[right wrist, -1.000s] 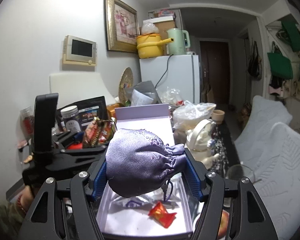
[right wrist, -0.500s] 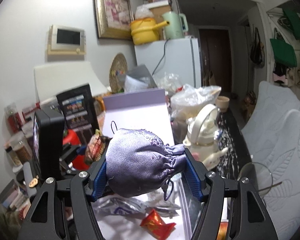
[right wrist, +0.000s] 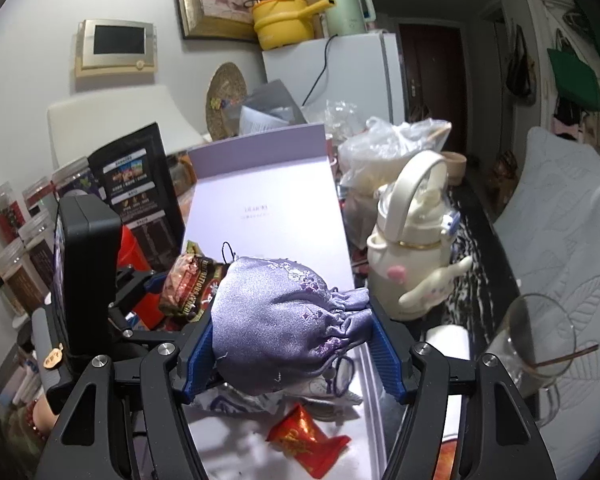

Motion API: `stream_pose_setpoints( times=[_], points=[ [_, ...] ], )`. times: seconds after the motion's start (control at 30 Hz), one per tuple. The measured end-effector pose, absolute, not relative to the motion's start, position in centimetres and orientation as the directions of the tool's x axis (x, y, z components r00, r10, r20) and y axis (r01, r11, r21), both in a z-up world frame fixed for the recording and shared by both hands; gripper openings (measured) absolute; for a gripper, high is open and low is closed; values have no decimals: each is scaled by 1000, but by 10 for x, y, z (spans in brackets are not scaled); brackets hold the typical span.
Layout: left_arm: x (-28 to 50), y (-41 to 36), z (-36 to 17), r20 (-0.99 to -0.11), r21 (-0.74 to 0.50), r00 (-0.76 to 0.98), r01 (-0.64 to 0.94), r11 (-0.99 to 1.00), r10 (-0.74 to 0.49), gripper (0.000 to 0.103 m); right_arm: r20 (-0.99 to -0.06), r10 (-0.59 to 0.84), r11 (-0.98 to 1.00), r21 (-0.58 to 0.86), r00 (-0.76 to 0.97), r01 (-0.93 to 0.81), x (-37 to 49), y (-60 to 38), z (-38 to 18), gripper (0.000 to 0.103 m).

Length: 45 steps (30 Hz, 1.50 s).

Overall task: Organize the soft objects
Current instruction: 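Lift the cereal bag and sachet with both grippers toward the lavender box, then open the left gripper over the box while the right releases the sachet inside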

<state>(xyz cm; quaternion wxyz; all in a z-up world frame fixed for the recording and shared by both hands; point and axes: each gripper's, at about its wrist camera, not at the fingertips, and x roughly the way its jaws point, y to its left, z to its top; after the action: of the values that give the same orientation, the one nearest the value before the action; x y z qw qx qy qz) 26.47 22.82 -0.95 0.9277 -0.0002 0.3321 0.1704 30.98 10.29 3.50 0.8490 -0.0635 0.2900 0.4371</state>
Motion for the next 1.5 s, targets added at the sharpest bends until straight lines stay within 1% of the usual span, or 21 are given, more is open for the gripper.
stream_pose_setpoints(
  times=[0.1, 0.27, 0.53, 0.77, 1.0, 1.1, 1.3, 1.33, 1.43, 1.5],
  points=[
    [268, 226, -14, -620, 144, 712, -310, 940, 329, 73, -569, 700, 609, 158, 432, -778, 315, 107, 27, 67],
    [270, 223, -20, -642, 144, 701, -289, 947, 311, 73, -596, 697, 607, 193, 399, -771, 322, 110, 15, 67],
    [275, 212, -29, -670, 181, 678, -246, 952, 302, 73, -633, 669, 626, 197, 390, -754, 332, 114, 1, 67],
    [278, 213, -31, -705, 160, 656, -225, 961, 270, 73, -664, 665, 613, 223, 343, -758, 337, 119, -12, 67],
    [281, 205, -40, -760, 127, 618, -162, 979, 201, 74, -709, 649, 594, 246, 275, -766, 338, 128, -26, 68],
    [282, 201, -43, -768, 150, 604, -153, 977, 213, 74, -731, 635, 599, 262, 249, -757, 342, 130, -33, 69],
    [281, 200, -45, -783, 156, 583, -154, 976, 217, 74, -741, 638, 592, 299, 210, -748, 346, 129, -37, 70],
    [280, 200, -46, -785, 156, 581, -152, 976, 216, 75, -742, 638, 591, 297, 208, -750, 346, 130, -37, 70],
    [285, 199, -50, -795, 163, 566, -149, 975, 219, 82, -741, 637, 591, 293, 212, -752, 345, 131, -37, 72],
    [284, 198, -52, -795, 174, 562, -149, 973, 229, 83, -742, 636, 593, 293, 212, -750, 345, 131, -37, 72]
  ],
)
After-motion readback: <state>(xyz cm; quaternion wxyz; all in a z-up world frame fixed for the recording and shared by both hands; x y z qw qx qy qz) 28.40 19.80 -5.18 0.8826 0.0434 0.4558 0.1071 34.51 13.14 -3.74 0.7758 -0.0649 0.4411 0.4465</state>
